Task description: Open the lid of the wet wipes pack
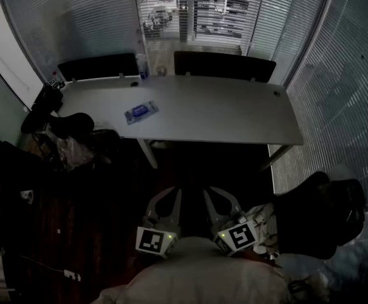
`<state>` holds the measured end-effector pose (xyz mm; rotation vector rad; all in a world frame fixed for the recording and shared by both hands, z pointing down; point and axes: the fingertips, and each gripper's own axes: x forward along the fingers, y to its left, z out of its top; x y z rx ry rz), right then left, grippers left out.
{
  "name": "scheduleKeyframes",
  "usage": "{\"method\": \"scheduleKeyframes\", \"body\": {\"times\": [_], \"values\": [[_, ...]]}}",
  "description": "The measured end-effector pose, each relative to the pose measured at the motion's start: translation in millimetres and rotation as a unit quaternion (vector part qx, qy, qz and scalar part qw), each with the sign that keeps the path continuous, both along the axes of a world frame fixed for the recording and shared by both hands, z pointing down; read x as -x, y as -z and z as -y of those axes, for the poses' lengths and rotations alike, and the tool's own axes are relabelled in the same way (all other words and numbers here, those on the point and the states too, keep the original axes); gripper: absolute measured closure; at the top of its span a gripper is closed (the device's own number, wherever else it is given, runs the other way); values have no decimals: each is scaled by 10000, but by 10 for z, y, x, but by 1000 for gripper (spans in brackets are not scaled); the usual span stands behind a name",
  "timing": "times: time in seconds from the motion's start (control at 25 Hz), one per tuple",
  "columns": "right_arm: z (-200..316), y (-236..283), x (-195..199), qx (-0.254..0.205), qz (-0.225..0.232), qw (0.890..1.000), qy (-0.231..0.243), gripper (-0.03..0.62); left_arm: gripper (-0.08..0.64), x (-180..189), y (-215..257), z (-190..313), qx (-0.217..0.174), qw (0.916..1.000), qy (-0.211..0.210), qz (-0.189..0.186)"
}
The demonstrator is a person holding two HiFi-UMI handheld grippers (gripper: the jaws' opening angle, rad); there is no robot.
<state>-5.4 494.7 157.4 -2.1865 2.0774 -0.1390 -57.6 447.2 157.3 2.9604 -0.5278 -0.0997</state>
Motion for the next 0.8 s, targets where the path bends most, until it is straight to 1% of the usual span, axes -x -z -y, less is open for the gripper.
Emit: {"method": "scheduleKeyframes", "body": {"times": [0.16,0.24,0.36,0.48,0.64,0.8], "values": [[-9,-23,-23,35,-23,10000,-33,594,557,-5,-17,-3,32,10000,11,20],[-11,-26,-18,6,-32,10000,49,594,557,-14,-23,-10,41,10000,0,28],[-8,-14,3,-90,95,9997,186,592,557,-26,-26,-16,37,10000,-22,36],[-12,2,-8,-114,164,9996,176,592,557,-46,-33,-22,49,10000,-30,74],[-28,10,-65,-109,123,9997,179,592,557,-85,-28,-39,69,9999,-21,77],[-51,0,-103,-128,222,9995,160,592,557,-123,-42,-78,74,9999,-47,102]]}}
